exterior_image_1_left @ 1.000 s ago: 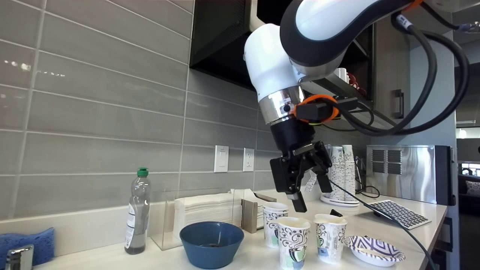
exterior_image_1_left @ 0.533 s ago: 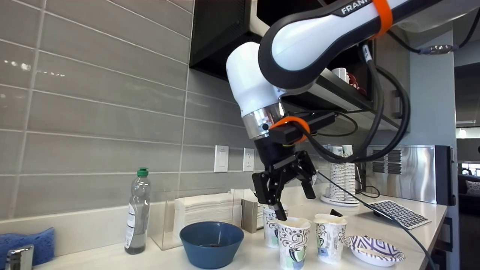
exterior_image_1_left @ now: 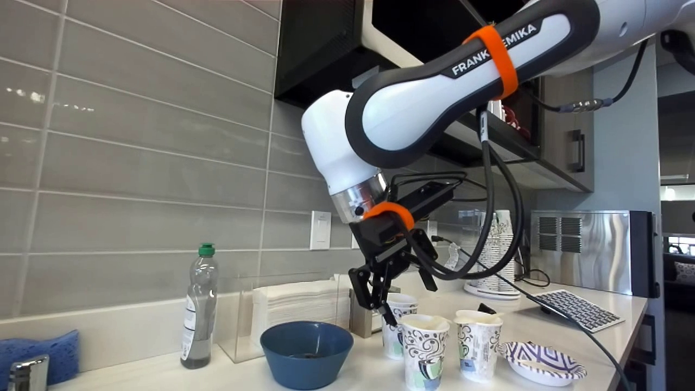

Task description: Put the plastic spoons on the paper cups inside the paper cup they were on

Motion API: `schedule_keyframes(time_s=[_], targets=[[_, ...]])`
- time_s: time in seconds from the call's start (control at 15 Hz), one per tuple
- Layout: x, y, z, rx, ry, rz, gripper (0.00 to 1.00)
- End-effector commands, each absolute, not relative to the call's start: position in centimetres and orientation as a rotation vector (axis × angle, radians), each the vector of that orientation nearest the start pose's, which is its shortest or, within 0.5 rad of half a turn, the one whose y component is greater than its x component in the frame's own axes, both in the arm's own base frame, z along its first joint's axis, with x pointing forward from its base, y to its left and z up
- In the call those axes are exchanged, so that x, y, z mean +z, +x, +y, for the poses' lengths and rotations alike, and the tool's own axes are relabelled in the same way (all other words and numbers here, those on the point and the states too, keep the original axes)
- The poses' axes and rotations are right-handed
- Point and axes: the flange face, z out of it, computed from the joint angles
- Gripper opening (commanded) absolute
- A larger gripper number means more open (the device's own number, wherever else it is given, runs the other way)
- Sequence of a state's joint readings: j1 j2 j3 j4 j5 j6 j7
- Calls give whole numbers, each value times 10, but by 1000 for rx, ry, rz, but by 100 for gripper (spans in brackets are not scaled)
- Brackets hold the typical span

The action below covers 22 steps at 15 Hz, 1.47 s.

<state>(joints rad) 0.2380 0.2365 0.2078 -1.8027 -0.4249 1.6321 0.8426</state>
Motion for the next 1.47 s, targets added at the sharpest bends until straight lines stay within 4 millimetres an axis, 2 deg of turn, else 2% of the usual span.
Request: schedule_keyframes(time_s=[0.0, 0.33, 0.4, 0.87, 1.4], targets=[[389, 559, 209, -116, 2511, -389, 100], [381, 574, 208, -134, 2440, -361, 100], [381, 563, 203, -140, 2482, -372, 100], [378, 565, 203, -145, 2478, -371, 100], [353, 569, 209, -97, 2362, -449, 100]])
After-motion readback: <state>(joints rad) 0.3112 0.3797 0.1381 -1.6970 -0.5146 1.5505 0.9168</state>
